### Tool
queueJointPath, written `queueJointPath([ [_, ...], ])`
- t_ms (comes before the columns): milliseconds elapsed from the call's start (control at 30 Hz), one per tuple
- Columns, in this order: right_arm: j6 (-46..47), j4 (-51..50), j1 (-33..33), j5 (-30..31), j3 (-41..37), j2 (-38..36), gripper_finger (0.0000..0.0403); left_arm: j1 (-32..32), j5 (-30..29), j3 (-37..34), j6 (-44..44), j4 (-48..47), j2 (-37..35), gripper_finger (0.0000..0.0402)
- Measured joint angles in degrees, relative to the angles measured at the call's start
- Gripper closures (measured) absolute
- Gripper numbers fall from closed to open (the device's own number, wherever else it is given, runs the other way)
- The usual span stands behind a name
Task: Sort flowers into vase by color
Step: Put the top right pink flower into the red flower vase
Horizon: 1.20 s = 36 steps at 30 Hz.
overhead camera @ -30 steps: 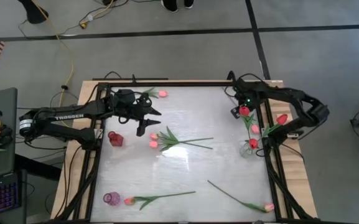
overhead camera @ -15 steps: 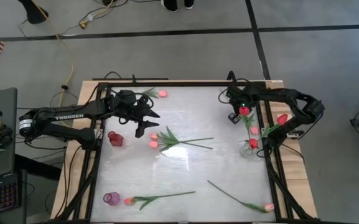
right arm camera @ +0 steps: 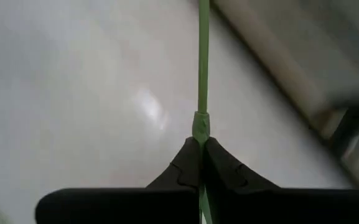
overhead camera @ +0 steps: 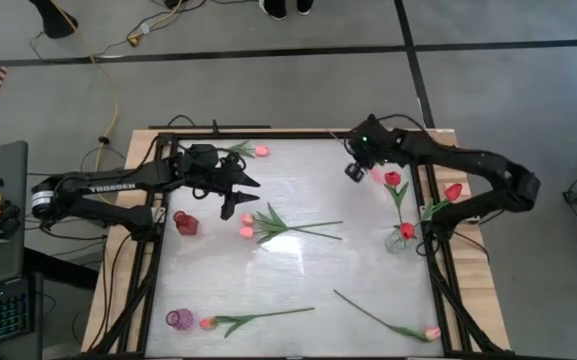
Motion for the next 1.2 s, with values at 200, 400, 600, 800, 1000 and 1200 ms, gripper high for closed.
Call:
queueJointPath([
  [200, -20.78, 13.45, 8.86, 7.71, 2.99, -1.42, 0.0371, 0.34, 0.30, -0.01, -14.52, -0.49, 0.43, 0.0235],
  [400, -39.66, 18.87, 14.95, 15.06, 5.00, -1.27, 0.0371, 7.42, 11.48, 1.87, -30.22, -1.78, -1.13, 0.0235],
  [600, -55.76, 22.90, 20.67, 20.00, 5.00, -1.20, 0.0371, 15.96, 24.73, 2.18, -43.97, -0.48, -1.06, 0.0235],
  [800, -70.30, 27.79, 26.49, 20.83, 5.00, -0.91, 0.0371, 18.27, 27.96, 2.24, -53.02, 0.14, 0.62, 0.0235],
  [1000, -76.60, 34.20, 29.85, 20.55, 5.17, 2.27, 0.0371, 14.56, 28.46, 2.22, -58.68, 9.39, 7.10, 0.0235],
  [1200, -82.46, 38.44, 30.77, 22.86, 4.97, 8.21, 0.0371, 13.76, 30.73, 2.24, -66.71, 25.00, 13.00, 0.0235],
])
